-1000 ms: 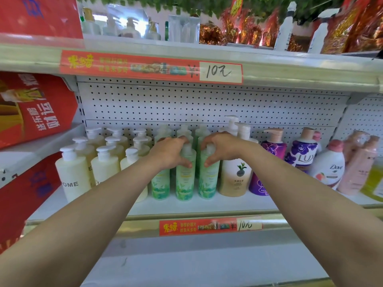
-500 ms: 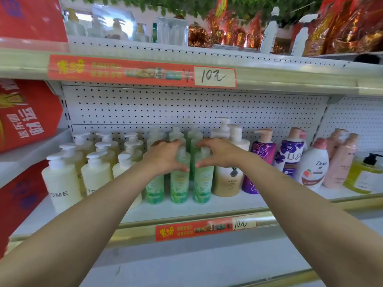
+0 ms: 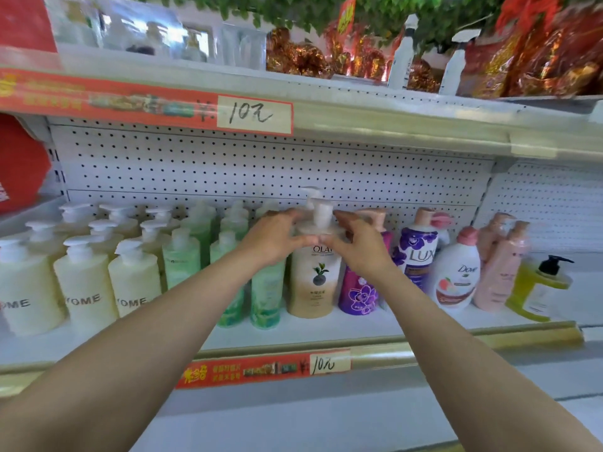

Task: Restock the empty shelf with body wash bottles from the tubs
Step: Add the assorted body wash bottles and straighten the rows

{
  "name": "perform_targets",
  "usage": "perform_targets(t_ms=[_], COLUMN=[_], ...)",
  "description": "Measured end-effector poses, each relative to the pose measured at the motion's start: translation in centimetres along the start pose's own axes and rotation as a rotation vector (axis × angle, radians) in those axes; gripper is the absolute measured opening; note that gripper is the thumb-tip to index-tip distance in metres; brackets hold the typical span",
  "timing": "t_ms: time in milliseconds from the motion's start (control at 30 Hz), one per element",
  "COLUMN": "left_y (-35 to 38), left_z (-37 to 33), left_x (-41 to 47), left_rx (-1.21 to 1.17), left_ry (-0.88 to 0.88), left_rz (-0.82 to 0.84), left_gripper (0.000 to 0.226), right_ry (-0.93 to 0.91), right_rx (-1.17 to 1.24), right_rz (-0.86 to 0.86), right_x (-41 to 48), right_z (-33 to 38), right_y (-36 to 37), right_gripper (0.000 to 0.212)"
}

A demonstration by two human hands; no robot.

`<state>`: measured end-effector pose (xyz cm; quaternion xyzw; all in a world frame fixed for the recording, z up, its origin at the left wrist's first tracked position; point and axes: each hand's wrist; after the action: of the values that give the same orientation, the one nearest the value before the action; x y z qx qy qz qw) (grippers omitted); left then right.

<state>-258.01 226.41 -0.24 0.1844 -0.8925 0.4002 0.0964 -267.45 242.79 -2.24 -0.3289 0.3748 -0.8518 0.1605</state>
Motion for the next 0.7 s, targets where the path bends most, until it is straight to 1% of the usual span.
perform_targets(t_ms=[67, 167, 267, 333, 433, 567, 700], left_y=[0.5, 1.0, 1.4, 1.5, 1.2, 1.3, 1.4], left_z=[-0.1, -0.4, 0.6, 1.0, -0.1, -0.7, -0.8], left_x=[0.7, 0.9, 1.7, 2.2, 1.5, 0.6, 0.1], left_rx=[0.031, -0.019, -0.041, -0.064, -0.078, -0.106, -0.116], left_ry=[-0.060, -0.103, -0.126, -0.142, -0.151, -0.164, -0.148], left_rz=[0.013, -0.001, -0.064, -0.077, -0.106, -0.108, -0.109], left_gripper=[0.068, 0.070, 0.093, 0.096, 0.083, 0.054, 0.047], right_ry=[-0.059, -0.093, -0.108, -0.117, -0.122, -0.101, -0.053], right_rx=[-0.016, 0.028, 0.052, 0.073, 0.099, 0.169, 0.194], right_rz=[0.045, 0.071, 0.074, 0.080, 0.068, 0.082, 0.069], right_x=[0.9, 1.7, 2.3, 2.4, 2.2, 1.6, 0.8], right_z=[-0.6, -1.4, -1.9, -2.1, -2.3, -2.8, -2.7], right_y=[0.0, 0.2, 0.4, 0.3, 0.0, -0.5, -0.4], right_gripper=[0.066, 0.055, 0.054, 0.052, 0.048, 0.053, 0.062])
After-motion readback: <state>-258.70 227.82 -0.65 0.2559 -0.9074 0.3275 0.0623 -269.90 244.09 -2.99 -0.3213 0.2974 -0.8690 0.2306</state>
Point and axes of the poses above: each hand's wrist, its own x-axis towards the middle knuckle, its own y-axis out of the palm, z = x × y, and after that the axes turned 14 degrees about -x, right-handed
